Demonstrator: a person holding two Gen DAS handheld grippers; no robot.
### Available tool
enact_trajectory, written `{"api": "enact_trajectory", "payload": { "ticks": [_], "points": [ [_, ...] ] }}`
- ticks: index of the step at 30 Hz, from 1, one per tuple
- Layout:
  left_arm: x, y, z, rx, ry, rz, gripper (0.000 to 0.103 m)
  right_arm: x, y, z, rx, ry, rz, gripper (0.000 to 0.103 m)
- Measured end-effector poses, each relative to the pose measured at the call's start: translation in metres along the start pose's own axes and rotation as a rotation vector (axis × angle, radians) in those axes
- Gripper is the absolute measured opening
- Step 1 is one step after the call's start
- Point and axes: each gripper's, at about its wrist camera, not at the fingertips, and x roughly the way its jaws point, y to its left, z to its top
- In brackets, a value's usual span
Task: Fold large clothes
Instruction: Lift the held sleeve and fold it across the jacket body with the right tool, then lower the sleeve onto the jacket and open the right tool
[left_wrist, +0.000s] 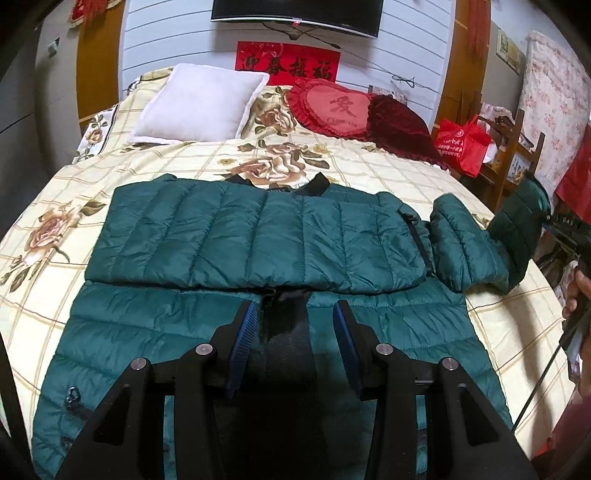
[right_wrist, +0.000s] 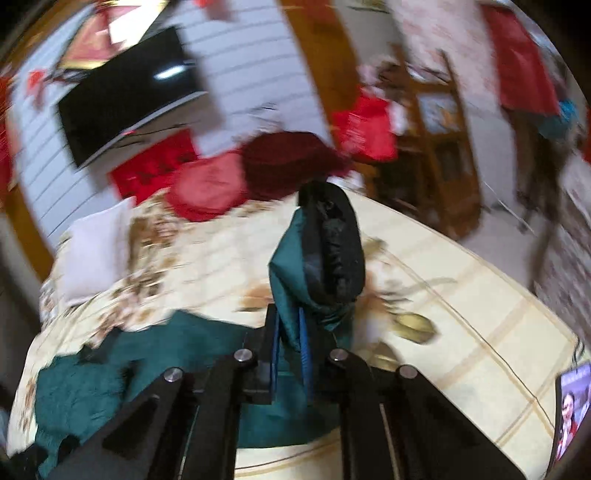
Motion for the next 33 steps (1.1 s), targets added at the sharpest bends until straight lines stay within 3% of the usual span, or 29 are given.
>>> {"api": "enact_trajectory", "payload": {
  "ticks": [6, 13, 17, 20, 21, 23, 24, 25, 33],
  "points": [
    [-0.013, 0.015, 0.003, -0.016, -0.03, 0.0, 0.047, -0.02, 0.068, 0.0, -0.068, -0.019, 0.214, 0.01],
    [-0.016, 0.037, 0.01, -0.073, -0.047, -0.003, 0.047, -0.017, 0.097, -0.015, -0.021, 0.045, 0.445, 0.008],
    [-0.014, 0.047, 0.014, -0.096, -0.051, -0.007, 0.047, -0.009, 0.117, -0.023, -0.084, 0.066, 0.434, 0.008],
    [-0.013, 0.053, 0.012, -0.11, -0.051, -0.012, 0.047, -0.009, 0.118, -0.022, -0.093, 0.039, 0.356, 0.008],
    [-0.012, 0.054, 0.012, -0.113, -0.051, -0.012, 0.047, -0.008, 0.115, -0.019, -0.089, 0.032, 0.309, 0.013],
    [-0.01, 0.058, 0.011, -0.124, -0.046, -0.015, 0.047, -0.006, 0.11, -0.015, -0.092, 0.05, 0.231, 0.054],
    [-0.009, 0.059, 0.01, -0.128, -0.044, -0.017, 0.047, -0.003, 0.106, -0.015, -0.095, 0.068, 0.214, 0.085],
    [-0.008, 0.06, 0.009, -0.132, -0.04, -0.019, 0.047, 0.001, 0.102, -0.013, -0.097, 0.077, 0.219, 0.091],
    [-0.003, 0.06, 0.008, -0.14, -0.033, -0.027, 0.047, 0.043, 0.114, -0.048, -0.246, 0.238, 0.109, 0.09]
  ]
}}
